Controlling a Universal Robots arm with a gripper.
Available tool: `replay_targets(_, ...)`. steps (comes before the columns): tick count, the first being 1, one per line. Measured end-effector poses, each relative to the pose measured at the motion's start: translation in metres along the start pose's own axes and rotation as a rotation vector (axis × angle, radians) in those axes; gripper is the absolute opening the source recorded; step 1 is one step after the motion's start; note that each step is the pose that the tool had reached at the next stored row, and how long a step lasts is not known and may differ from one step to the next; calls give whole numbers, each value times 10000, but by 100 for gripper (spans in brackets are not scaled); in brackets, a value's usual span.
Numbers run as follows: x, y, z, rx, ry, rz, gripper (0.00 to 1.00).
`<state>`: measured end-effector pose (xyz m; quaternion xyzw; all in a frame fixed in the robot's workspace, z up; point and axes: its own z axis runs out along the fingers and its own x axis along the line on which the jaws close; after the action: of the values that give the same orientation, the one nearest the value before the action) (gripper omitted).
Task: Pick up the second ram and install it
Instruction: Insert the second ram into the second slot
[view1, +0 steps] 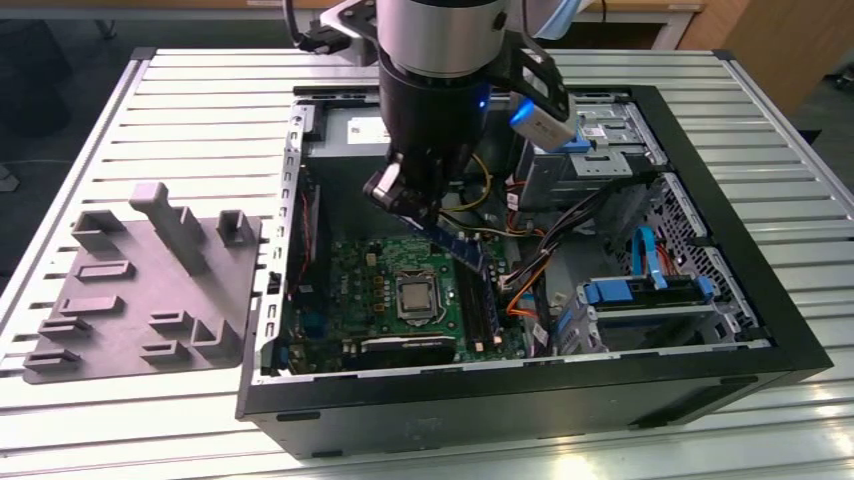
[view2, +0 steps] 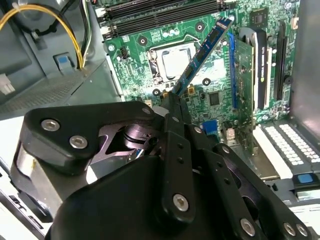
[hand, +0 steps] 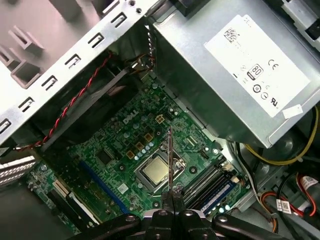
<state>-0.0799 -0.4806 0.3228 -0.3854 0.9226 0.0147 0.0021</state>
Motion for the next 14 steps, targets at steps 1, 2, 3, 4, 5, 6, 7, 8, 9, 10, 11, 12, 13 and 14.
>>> replay_targets(1, 0, 0, 0, 2, -2, 92, 11)
replay_targets(2, 0, 0, 0, 3, -4, 184, 11)
replay_targets(3, 0, 0, 0, 4, -6, 275, 11)
replay_targets(4, 0, 0, 0, 6, -9, 369, 11)
replay_targets(5, 0, 0, 1, 7, -12, 467, 11)
replay_targets(6, 0, 0, 1, 8, -14, 563, 11)
replay_targets(7, 0, 0, 1, 10, -16, 657, 11)
replay_targets(8, 0, 0, 1, 12, -19, 768, 11)
replay_targets(9, 0, 0, 1, 13, -22, 866, 11)
replay_targets(10, 0, 0, 1, 14, -25, 966, 11)
replay_targets(11, 0, 0, 2, 16, -27, 1065, 11)
replay_targets(12, 0, 0, 2, 17, -30, 1162, 11)
replay_targets(13, 0, 0, 2, 19, -32, 1260, 11)
replay_targets(14, 0, 0, 2, 20, -34, 1358, 11)
